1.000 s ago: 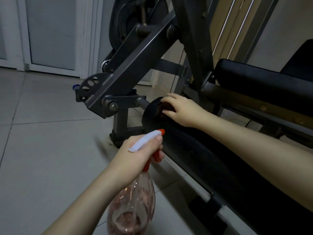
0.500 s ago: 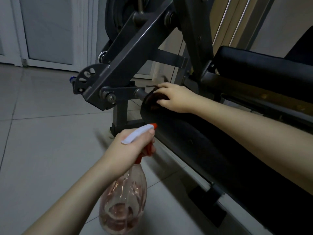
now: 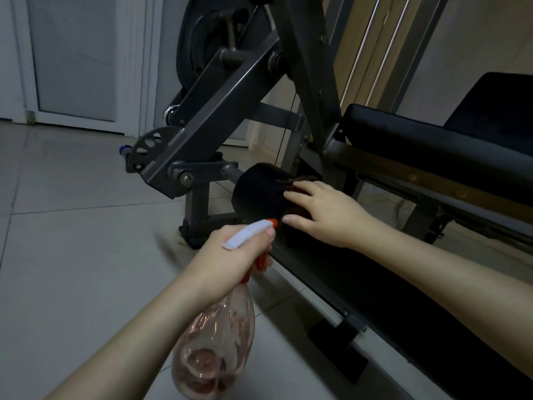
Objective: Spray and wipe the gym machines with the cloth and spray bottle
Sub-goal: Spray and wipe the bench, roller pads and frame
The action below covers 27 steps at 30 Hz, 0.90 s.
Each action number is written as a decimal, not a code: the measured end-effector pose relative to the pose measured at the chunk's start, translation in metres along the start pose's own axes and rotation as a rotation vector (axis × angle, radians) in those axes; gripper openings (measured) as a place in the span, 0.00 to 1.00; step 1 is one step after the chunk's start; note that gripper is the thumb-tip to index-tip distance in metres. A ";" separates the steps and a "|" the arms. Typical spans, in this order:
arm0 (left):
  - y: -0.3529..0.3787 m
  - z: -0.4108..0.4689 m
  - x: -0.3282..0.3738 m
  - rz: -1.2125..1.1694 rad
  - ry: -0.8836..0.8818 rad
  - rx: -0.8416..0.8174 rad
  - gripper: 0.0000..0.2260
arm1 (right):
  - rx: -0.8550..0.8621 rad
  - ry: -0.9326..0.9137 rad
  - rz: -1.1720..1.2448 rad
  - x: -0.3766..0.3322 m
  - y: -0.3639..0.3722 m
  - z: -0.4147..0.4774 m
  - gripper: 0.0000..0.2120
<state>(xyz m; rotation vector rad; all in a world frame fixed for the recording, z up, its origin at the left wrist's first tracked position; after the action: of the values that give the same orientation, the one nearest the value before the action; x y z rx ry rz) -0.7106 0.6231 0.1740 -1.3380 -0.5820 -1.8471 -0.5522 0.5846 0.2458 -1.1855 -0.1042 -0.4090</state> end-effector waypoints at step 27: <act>0.015 -0.010 0.017 0.060 0.014 -0.030 0.23 | -0.007 0.241 0.085 0.052 -0.032 -0.078 0.27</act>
<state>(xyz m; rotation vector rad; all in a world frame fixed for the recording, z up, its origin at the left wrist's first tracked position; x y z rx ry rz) -0.7076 0.6014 0.1854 -1.3466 -0.5039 -1.8215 -0.5266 0.4897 0.2597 -1.1348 0.1559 -0.4743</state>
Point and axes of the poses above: each hand's wrist, its own z-axis towards the middle knuckle, its own y-axis out of the palm, x = y × z, the point moved 6 cm from there along z, towards the middle knuckle, and after that the axes turned 10 degrees about x, right-handed, at the moved point
